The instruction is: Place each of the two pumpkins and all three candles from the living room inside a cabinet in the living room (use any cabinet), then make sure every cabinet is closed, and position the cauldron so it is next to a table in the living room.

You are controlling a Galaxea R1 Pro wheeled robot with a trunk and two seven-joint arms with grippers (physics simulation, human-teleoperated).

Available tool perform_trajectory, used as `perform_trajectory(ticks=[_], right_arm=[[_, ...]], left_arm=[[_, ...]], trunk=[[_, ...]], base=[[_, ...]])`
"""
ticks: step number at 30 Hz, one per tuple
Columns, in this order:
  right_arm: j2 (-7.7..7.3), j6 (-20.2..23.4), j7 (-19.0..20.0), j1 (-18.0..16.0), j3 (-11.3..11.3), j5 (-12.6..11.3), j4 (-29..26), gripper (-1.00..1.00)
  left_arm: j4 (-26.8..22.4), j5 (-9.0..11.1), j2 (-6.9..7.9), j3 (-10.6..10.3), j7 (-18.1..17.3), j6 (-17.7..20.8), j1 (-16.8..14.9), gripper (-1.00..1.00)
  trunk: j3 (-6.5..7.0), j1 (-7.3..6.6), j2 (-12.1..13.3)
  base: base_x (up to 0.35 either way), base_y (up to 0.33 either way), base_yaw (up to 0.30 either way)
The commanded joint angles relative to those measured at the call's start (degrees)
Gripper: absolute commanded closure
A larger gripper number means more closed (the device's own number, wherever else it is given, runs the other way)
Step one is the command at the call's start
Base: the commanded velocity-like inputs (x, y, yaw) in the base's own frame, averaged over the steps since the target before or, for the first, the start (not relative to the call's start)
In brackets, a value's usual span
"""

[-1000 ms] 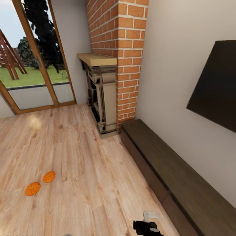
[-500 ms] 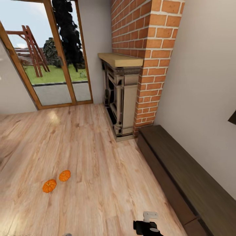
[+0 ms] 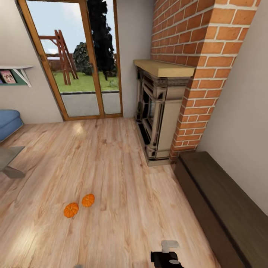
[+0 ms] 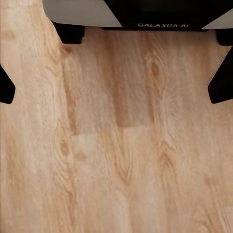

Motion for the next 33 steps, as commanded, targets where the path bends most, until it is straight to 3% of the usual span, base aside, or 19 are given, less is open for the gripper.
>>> perform_trajectory(ticks=[1, 11, 19, 33], right_arm=[[-0.01, -0.24, -0.26, -0.04, 0.47, -0.61, -0.02, -1.0], [-0.01, -0.39, -0.26, -0.04, 0.44, -0.61, 0.09, -1.0], [-0.01, -4.05, -0.18, 0.29, 0.49, -0.69, 0.29, -1.0], [-0.07, -4.6, -0.17, 0.31, 0.5, -0.69, 0.3, -1.0]], left_arm=[[-0.14, 0.47, 0.04, -0.31, 0.4, 0.27, -0.01, -1.0], [-0.14, 0.45, 0.04, -0.33, 0.38, 0.27, -0.02, -1.0], [-0.14, 0.49, 0.04, -0.33, 0.38, 0.27, -0.01, -1.0], [-0.14, 0.5, 0.04, -0.24, 0.38, 0.27, -0.02, -1.0]], trunk=[[-0.09, 0.04, -0.05], [-0.16, 0.04, -0.05], [-0.16, 0.04, -0.05], [-0.16, 0.04, -0.05]], base=[[0.29, 0.008, 0.281], [0.291, 0.001, 0.069], [0.292, 0.0, 0.001], [0.287, 0.046, 0.0]])
